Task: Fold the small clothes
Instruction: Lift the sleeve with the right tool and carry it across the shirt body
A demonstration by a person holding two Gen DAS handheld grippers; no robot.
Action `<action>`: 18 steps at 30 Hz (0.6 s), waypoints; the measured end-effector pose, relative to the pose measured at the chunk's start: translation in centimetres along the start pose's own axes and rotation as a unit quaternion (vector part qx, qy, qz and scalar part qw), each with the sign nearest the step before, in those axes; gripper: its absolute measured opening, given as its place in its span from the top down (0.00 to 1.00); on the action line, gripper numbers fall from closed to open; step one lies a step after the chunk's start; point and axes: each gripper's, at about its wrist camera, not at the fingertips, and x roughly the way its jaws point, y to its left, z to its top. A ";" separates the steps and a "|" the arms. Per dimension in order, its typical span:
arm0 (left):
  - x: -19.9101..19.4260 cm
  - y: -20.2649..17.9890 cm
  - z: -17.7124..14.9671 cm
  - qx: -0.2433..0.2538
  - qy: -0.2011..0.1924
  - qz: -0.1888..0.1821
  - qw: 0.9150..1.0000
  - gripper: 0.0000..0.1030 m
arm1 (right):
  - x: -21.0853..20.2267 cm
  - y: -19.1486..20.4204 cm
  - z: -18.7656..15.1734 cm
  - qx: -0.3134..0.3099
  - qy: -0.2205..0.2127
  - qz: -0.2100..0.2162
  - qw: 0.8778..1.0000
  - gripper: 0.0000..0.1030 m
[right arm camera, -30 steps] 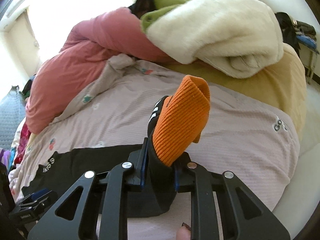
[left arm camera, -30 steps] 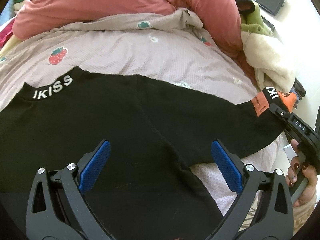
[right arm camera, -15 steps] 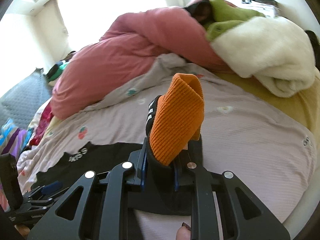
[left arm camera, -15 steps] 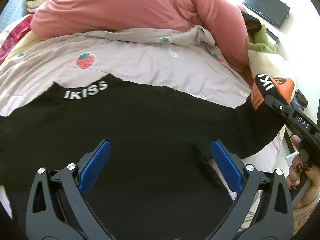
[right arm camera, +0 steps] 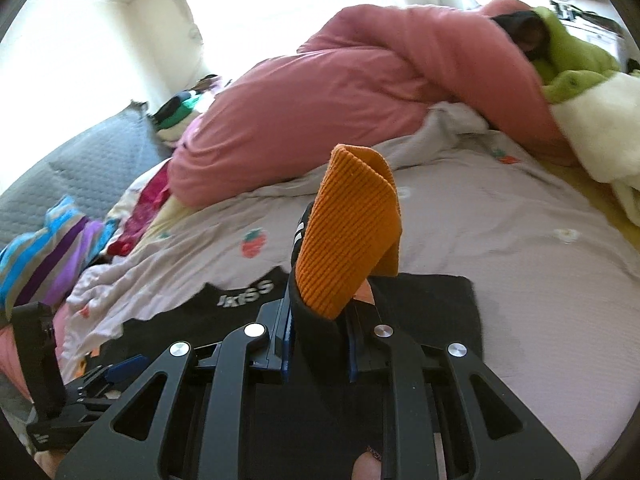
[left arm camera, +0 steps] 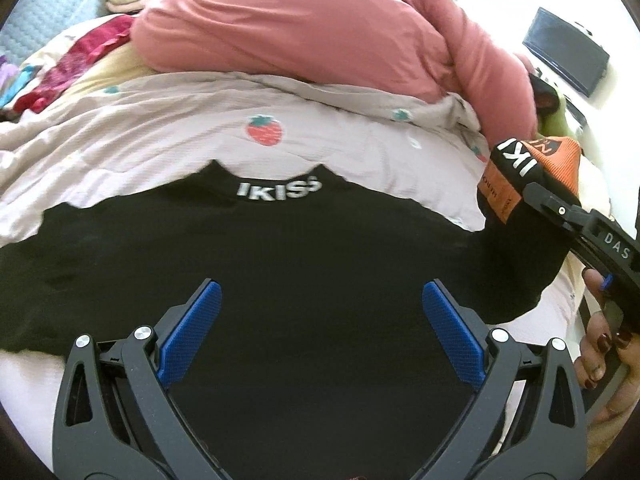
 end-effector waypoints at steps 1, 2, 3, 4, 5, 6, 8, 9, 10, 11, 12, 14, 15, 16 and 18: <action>-0.2 0.7 0.0 -0.004 0.000 0.007 1.000 0.08 | 0.4 0.8 0.0 -0.004 0.003 0.006 1.000 0.83; -0.4 1.2 0.0 -0.008 0.000 0.013 1.000 0.08 | 0.7 1.4 -0.1 -0.008 0.007 0.012 1.000 0.83; -0.5 1.9 -0.1 -0.014 -0.001 0.020 1.000 0.08 | 1.0 1.9 -0.2 -0.012 0.010 0.015 1.000 0.83; -0.6 2.4 -0.2 -0.018 -0.001 0.024 1.000 0.08 | 1.4 2.7 -0.3 -0.017 0.015 0.019 1.000 0.83; -0.8 3.3 -0.3 -0.027 -0.001 0.031 0.999 0.08 | 1.7 3.2 -0.4 -0.020 0.018 0.023 0.999 0.83; -1.0 4.1 -0.4 -0.035 0.000 0.033 0.999 0.08 | 2.2 3.9 -0.5 -0.026 0.023 0.029 0.999 0.83; -1.3 5.4 -0.6 -0.052 0.001 0.034 0.998 0.08 | 3.1 5.2 -0.9 -0.036 0.032 0.035 0.998 0.83; -1.5 6.3 -0.7 -0.065 0.001 0.034 0.997 0.08 | 3.6 5.8 -1.1 -0.041 0.037 0.039 0.998 0.83; -1.7 6.8 -0.8 -0.072 0.000 0.034 0.997 0.08 | 4.2 6.5 -1.4 -0.048 0.043 0.043 0.997 0.83; -1.9 7.4 -1.0 -0.080 -0.001 0.034 0.996 0.08 | 4.7 7.2 -1.6 -0.053 0.046 0.044 0.997 0.83; -2.2 8.0 -1.1 -0.088 -0.002 0.034 0.996 0.08 | 5.1 7.6 -1.9 -0.059 0.048 0.044 0.996 0.82; -2.6 9.1 -1.3 -0.103 -0.004 0.034 0.994 0.08 | 6.2 8.7 -2.5 -0.072 0.053 0.043 0.995 0.80; -2.9 9.7 -1.4 -0.110 -0.006 0.035 0.993 0.08 | 6.9 9.2 -2.8 -0.076 0.060 0.044 0.994 0.80; -3.1 10.1 -1.6 -0.115 -0.006 0.036 0.993 0.08 | 7.3 9.4 -3.0 -0.077 0.065 0.045 0.994 0.80; -3.4 10.8 -1.8 -0.125 -0.006 0.037 0.992 0.08 | 8.4 10.0 -3.6 -0.079 0.079 0.049 0.993 0.76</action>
